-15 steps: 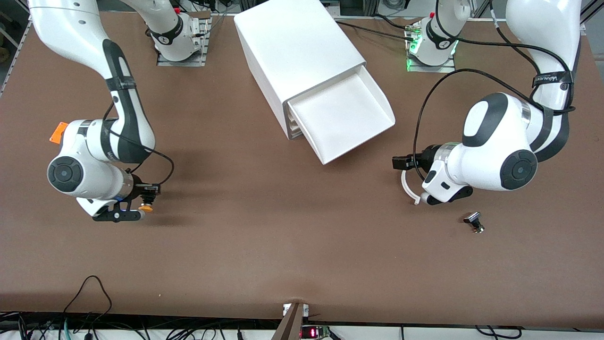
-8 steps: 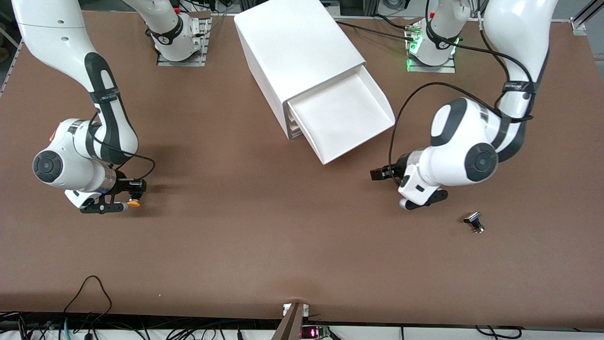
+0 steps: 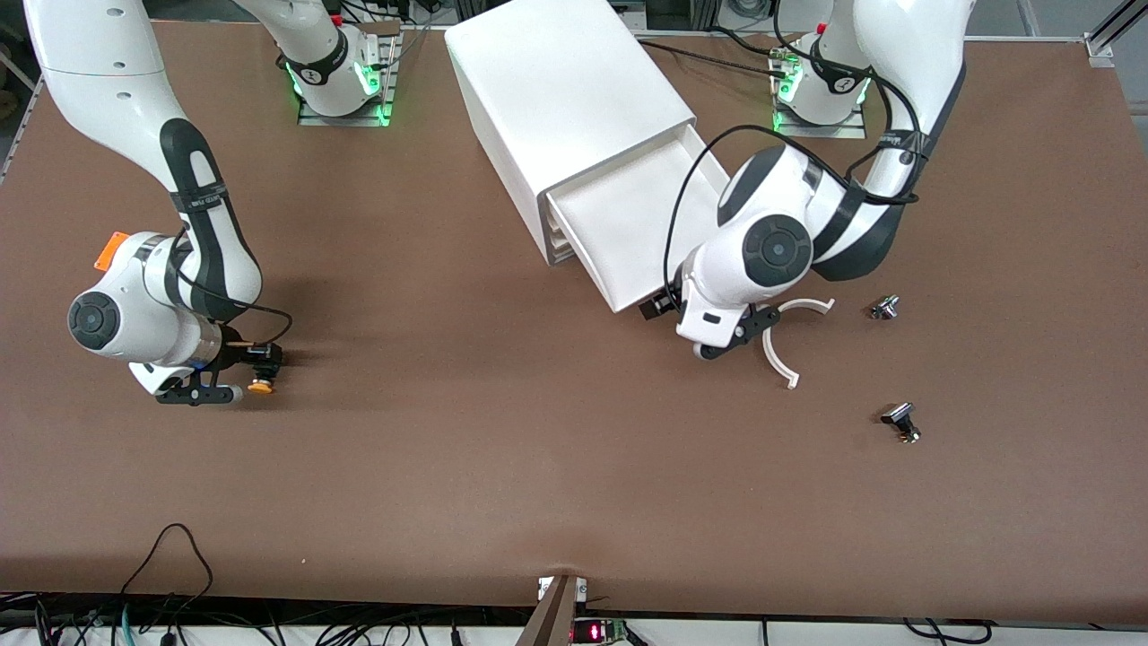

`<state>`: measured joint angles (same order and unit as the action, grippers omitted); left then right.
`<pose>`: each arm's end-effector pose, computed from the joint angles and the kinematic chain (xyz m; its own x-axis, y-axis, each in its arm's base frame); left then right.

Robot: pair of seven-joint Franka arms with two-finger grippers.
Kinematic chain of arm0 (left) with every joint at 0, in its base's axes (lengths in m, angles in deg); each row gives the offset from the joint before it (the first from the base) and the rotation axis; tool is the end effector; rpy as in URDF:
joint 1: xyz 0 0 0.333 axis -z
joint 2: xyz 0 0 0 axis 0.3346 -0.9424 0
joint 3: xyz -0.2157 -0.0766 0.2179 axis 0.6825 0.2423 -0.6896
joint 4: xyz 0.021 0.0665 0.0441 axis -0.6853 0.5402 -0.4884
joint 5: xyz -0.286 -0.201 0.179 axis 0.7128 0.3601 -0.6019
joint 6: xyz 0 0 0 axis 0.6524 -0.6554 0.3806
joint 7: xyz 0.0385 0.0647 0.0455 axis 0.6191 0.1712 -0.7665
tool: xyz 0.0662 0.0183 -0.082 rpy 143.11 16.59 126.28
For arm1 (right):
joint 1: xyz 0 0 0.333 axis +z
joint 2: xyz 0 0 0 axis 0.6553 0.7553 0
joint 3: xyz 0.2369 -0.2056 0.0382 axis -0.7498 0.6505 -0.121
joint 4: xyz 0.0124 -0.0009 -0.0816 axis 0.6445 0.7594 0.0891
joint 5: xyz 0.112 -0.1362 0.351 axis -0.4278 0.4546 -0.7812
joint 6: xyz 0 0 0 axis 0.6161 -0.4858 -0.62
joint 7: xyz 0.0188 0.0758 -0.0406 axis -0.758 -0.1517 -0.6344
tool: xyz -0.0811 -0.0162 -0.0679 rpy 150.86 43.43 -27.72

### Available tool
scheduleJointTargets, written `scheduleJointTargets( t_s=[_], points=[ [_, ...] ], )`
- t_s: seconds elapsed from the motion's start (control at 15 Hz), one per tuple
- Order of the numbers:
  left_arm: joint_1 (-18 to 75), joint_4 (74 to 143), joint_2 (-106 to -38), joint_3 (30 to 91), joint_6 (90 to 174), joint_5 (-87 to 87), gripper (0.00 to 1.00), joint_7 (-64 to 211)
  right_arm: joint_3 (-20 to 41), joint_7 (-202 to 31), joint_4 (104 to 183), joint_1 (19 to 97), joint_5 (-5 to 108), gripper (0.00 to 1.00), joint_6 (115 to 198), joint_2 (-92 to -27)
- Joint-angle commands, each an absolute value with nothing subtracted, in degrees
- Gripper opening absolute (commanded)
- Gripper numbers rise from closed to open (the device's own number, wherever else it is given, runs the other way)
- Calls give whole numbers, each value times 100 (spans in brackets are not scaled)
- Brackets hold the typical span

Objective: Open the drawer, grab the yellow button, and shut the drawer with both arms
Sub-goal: 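Push the drawer closed with the left gripper while the right gripper lowers the button, then open the right gripper to release the button on the table and withdraw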

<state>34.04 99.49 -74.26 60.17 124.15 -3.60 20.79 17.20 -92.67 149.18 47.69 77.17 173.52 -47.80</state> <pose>0.5719 -0.3390 0.3552 0.8261 0.4910 -0.2767 0.5061 -0.8623 -0.0192 0.6343 -0.0477 0.1934 0.9940 0.0106 -0.1086 0.0071 -0.9995 -0.0324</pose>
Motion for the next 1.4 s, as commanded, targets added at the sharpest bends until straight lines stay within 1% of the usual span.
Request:
scheduleJointTargets(
  t_s=[0.0,0.2,0.4,0.6,0.87,1.13,1.33],
  points=[
    [3440,10527,-6952,5999,12427,-617,96,1950,1657,-9408,14892,4718,7588,100,17370,-4886],
    [3440,10536,-6943,6192,12409,-617,96,1853,1649,-9347,14866,4780,7588,100,17291,-5297],
    [3431,10536,-6943,6411,12374,-608,96,1757,1622,-9356,14866,4858,7623,100,17002,-5763],
    [3431,10545,-6952,6648,12374,-608,97,1554,1648,-9365,14866,4955,7728,100,16624,-6282],
    [3431,10580,-6952,6860,12199,-564,97,1545,1640,-9338,14848,5000,8167,100,16088,-6897],
    [3423,10703,-6961,7096,12172,-538,97,1545,1640,-9365,14796,5000,8308,100,15719,-7285],
    [3440,10756,-6987,7185,12172,-433,97,1545,1605,-9155,14682,4982,8502,100,15218,-7653]
  ],
)
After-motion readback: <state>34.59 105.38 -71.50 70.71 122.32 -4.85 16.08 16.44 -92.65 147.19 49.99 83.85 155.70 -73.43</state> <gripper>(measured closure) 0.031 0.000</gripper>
